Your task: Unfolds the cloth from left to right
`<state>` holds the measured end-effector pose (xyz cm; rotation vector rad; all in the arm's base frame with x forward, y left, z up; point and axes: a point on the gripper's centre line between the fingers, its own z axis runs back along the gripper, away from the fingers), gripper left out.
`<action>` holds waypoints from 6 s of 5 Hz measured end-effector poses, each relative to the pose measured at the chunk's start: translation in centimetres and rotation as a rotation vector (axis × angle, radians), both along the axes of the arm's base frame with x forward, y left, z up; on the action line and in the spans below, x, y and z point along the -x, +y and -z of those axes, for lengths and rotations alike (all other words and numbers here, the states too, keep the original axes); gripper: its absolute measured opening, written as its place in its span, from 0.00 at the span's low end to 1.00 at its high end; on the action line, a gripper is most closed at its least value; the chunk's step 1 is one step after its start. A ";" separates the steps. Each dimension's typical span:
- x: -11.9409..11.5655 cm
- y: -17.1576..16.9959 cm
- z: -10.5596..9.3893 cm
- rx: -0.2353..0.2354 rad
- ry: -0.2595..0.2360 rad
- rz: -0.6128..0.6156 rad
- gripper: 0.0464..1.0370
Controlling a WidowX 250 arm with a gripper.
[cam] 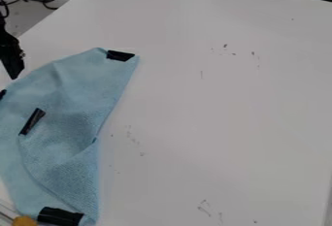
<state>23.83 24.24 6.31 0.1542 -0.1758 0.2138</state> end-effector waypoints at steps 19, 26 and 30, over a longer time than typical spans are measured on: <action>-0.3 -19.0 1.4 0.101 0.035 0.106 0.02; -5.2 -27.5 5.1 0.187 0.054 0.307 0.04; -5.3 -31.3 5.2 0.225 0.086 0.346 0.97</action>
